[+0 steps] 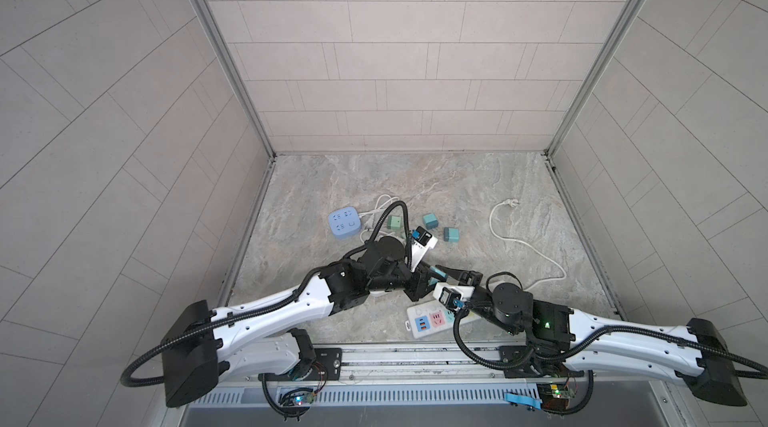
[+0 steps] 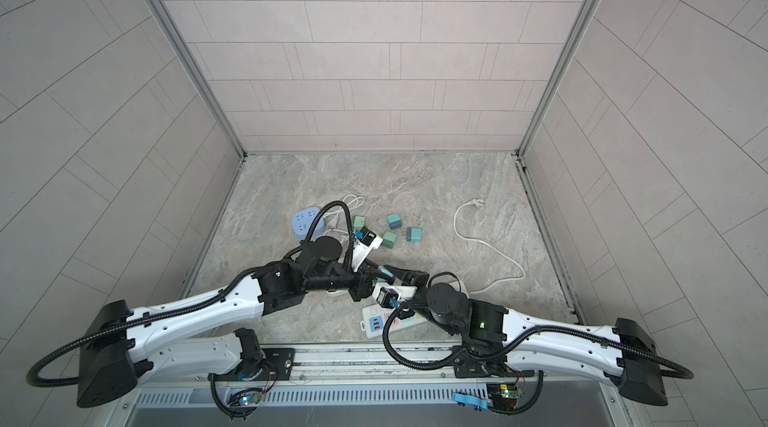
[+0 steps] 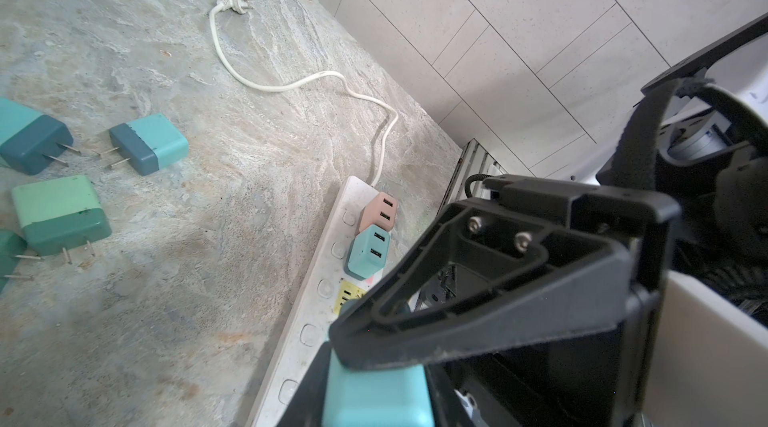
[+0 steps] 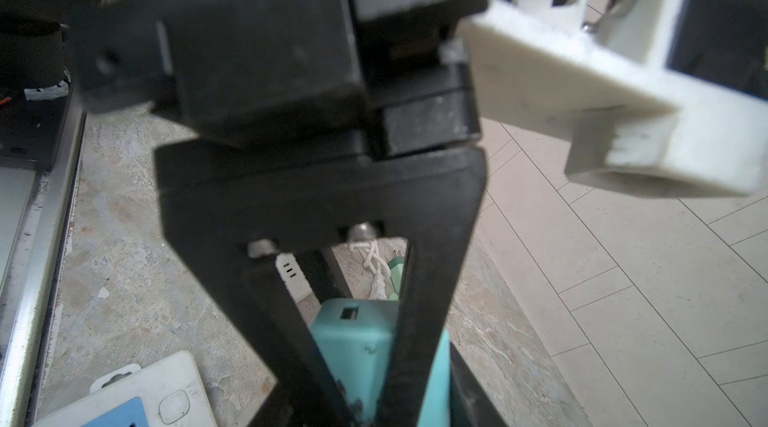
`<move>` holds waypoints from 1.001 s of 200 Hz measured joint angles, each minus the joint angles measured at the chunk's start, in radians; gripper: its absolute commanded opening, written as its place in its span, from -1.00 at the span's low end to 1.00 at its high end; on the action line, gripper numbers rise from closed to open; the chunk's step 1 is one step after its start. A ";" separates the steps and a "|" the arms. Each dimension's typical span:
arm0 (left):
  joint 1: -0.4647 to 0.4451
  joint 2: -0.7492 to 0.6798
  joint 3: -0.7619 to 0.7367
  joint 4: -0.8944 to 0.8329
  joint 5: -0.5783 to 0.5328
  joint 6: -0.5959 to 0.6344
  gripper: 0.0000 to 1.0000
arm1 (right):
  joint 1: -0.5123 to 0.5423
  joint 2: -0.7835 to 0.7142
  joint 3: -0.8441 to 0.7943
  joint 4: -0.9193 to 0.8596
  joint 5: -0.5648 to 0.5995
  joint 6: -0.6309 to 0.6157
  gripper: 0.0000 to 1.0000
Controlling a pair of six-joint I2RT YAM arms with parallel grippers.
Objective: Insert the plug
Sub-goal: 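Grasp the teal adapter with the left gripper from the right gripper, then withdraw the open right gripper while the left gripper carries the adapter to the strip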
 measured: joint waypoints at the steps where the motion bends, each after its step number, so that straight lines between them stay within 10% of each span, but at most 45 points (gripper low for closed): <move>1: 0.000 0.000 0.001 0.000 0.000 0.000 -0.77 | 0.000 0.000 0.000 0.000 0.000 0.000 -0.23; 29: -0.004 0.000 0.016 -0.030 -0.026 0.028 -0.93 | 0.000 -0.018 0.000 -0.002 0.002 0.016 0.40; 112: 0.017 -0.063 0.019 -0.177 -0.210 0.112 -1.00 | -0.132 -0.145 -0.072 0.005 0.062 0.102 0.73; 200: 0.001 -0.001 0.140 -0.359 -0.282 0.174 -1.00 | -0.952 -0.041 -0.055 -0.093 0.028 0.687 0.96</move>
